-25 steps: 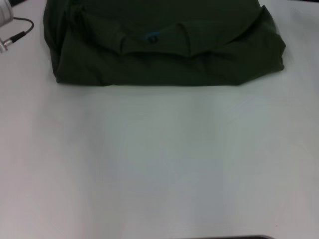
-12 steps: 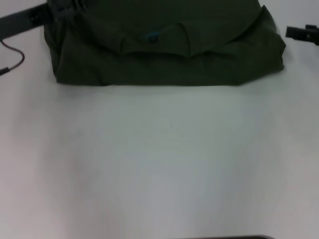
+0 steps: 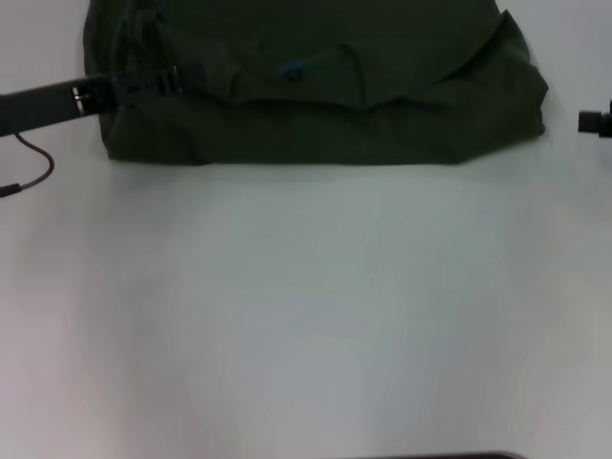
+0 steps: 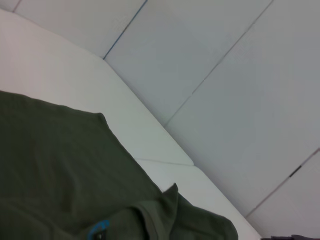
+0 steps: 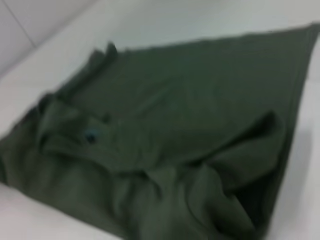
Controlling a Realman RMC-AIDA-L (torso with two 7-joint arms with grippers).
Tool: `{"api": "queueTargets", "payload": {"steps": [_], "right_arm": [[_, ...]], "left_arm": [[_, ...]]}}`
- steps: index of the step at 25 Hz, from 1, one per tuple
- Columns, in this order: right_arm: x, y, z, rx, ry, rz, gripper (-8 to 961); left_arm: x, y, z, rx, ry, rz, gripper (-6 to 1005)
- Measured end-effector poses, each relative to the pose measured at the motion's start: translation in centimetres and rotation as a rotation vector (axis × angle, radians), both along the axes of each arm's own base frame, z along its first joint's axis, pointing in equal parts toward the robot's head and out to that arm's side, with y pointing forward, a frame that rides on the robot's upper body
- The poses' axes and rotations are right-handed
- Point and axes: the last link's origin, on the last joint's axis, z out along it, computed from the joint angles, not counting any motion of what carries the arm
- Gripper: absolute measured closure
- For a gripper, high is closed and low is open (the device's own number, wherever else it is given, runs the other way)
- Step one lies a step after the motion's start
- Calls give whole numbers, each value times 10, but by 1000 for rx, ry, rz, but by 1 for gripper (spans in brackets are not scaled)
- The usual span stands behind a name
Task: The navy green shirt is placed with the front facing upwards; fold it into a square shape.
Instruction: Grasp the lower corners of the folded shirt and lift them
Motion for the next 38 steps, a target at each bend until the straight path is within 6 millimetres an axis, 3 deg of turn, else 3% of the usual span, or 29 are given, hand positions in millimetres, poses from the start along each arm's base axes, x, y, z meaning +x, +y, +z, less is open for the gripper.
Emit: {"api": "queueTargets", "payload": {"steps": [7, 19, 28, 38], "right_arm": [[8, 10, -1, 14, -107, -30, 215], [-19, 35, -39, -6, -137, 65, 221], [-25, 45, -64, -35, -155, 79, 223], [-31, 52, -73, -29, -158, 75, 226]], "left_arm": [[-2, -4, -8, 0, -5, 6, 138], [-2, -1, -10, 11, -3, 21, 139], [-5, -2, -10, 22, 2, 25, 139], [-4, -1, -9, 27, -2, 22, 139]]}}
